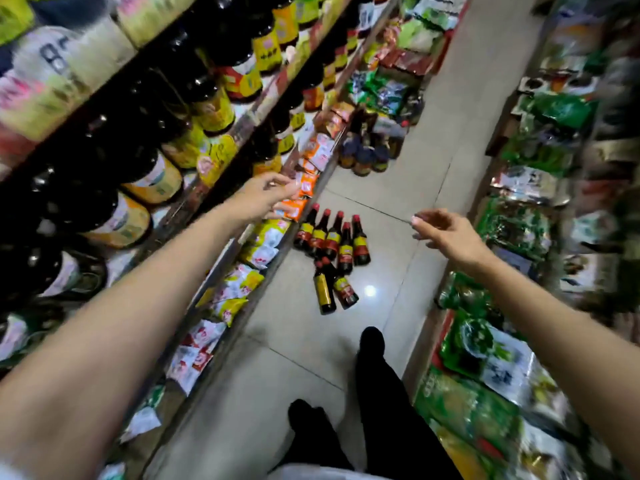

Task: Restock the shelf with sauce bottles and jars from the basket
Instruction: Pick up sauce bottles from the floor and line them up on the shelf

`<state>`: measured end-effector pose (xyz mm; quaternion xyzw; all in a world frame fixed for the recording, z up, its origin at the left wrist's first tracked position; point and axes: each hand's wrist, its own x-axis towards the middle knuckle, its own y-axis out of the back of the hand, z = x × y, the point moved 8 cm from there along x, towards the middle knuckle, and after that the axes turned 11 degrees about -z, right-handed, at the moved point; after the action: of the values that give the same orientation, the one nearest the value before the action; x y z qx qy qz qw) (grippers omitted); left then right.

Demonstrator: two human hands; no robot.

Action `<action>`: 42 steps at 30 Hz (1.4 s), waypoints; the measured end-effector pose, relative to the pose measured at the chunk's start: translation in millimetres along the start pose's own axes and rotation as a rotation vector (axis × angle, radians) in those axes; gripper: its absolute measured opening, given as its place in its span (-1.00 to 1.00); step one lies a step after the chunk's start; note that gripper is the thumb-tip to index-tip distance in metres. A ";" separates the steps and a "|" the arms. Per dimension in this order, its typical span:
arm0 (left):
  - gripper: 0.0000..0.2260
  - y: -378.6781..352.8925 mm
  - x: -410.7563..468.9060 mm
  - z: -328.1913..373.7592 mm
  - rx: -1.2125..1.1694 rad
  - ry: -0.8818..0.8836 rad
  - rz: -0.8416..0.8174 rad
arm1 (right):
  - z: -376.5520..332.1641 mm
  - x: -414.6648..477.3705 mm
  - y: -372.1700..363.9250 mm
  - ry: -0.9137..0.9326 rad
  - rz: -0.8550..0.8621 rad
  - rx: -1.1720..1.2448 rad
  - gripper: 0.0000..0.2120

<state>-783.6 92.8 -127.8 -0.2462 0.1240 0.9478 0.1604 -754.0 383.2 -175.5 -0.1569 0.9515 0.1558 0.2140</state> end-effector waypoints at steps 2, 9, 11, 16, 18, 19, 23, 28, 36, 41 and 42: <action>-0.97 -18.7 43.9 -32.4 -0.030 0.095 0.009 | 45.3 21.9 6.4 -0.116 -0.051 0.002 -0.64; -0.84 -80.8 142.1 -200.2 -0.164 0.412 0.010 | 188.8 106.5 -21.6 -0.416 -0.180 -0.013 -0.54; -0.80 -91.4 161.2 -249.6 -0.193 0.477 0.007 | 228.7 129.0 -38.2 -0.467 -0.193 -0.012 -0.57; -0.75 -109.5 232.5 -387.6 -0.160 0.558 0.054 | 348.5 202.9 -91.3 -0.553 -0.211 -0.041 -0.61; -0.67 -115.9 260.5 -443.1 -0.110 0.595 0.070 | 396.5 233.4 -112.5 -0.575 -0.223 -0.069 -0.59; -0.64 -120.0 275.4 -472.6 -0.083 0.613 0.077 | 422.7 249.6 -125.5 -0.591 -0.237 -0.089 -0.58; -0.52 -130.9 332.4 -571.5 0.011 0.632 0.132 | 510.7 312.6 -168.4 -0.592 -0.273 -0.197 -0.47; -0.29 -137.0 379.5 -656.6 0.045 0.634 0.193 | 570.8 374.4 -211.5 -0.479 -0.256 -0.338 -0.30; -0.42 -135.6 425.4 -709.8 -0.007 0.565 0.239 | 607.6 431.4 -250.4 -0.455 -0.238 -0.458 -0.27; -0.47 -139.2 428.7 -722.4 0.006 0.650 0.279 | 613.2 441.2 -256.1 -0.477 -0.193 -0.447 -0.32; -0.48 -138.0 428.8 -722.9 0.015 0.646 0.288 | 613.6 442.4 -257.0 -0.481 -0.187 -0.417 -0.34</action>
<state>-779.3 96.6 -979.5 -0.5122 0.2085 0.8329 -0.0205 -820.2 271.9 -963.9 -0.2425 0.8028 0.3595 0.4092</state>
